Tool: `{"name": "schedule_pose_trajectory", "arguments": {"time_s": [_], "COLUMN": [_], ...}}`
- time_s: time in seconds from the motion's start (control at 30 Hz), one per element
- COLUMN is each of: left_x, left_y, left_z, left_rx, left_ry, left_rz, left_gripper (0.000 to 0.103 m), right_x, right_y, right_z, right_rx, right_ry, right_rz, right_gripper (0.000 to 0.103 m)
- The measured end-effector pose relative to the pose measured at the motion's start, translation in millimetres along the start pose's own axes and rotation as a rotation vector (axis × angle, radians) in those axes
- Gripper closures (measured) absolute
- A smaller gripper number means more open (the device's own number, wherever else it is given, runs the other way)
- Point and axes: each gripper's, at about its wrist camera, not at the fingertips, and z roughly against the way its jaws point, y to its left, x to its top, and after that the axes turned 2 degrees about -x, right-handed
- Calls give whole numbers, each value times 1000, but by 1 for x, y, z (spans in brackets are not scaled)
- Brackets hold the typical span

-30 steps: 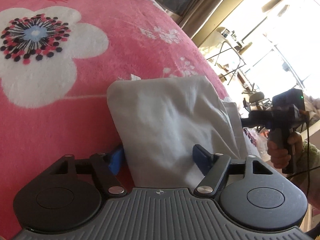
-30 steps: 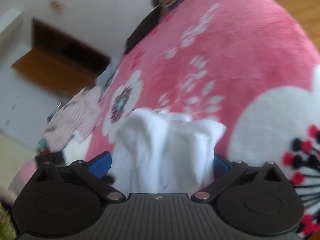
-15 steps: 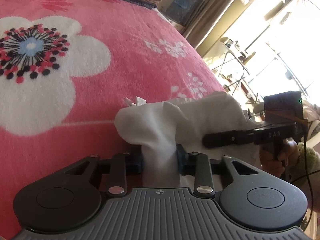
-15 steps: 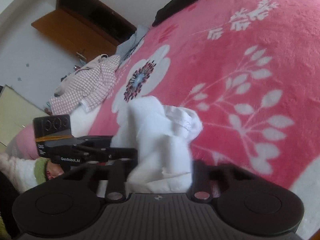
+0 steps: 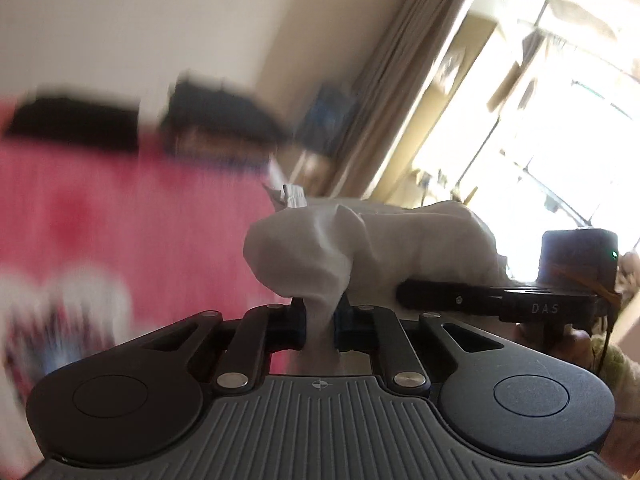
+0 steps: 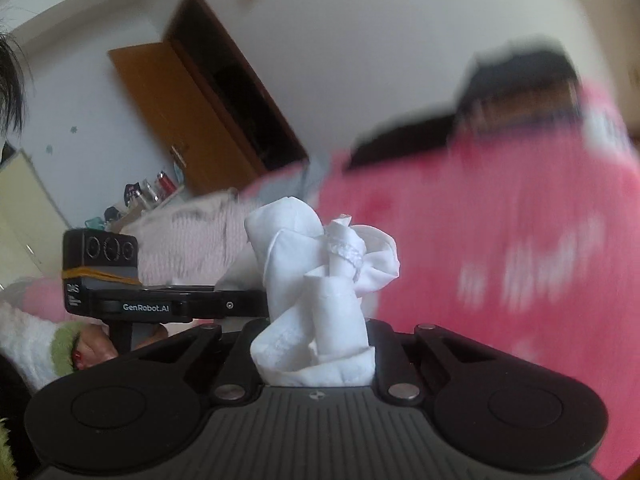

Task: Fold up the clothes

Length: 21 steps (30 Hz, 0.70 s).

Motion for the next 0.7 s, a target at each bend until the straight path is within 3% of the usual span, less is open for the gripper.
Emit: {"name": "schedule_pose_trajectory", "arguments": {"time_s": [0.23, 0.37, 0.57, 0.7], "left_x": [140, 217, 250, 252], "left_y": [-62, -99, -128, -104], "left_z": [31, 49, 52, 50], "left_rx": [83, 133, 166, 97], "left_ry": [-222, -342, -342, -329], "left_rz": [-127, -193, -90, 20], "left_gripper": [94, 94, 94, 94], "right_x": [171, 258, 323, 343], "right_y": [48, 74, 98, 108], "right_z": [17, 41, 59, 51], "right_rx": [-8, -3, -9, -58], "right_ry": [-189, -265, -245, -168], "right_rz": [229, 297, 334, 327], "right_gripper": [91, 91, 91, 91]}}
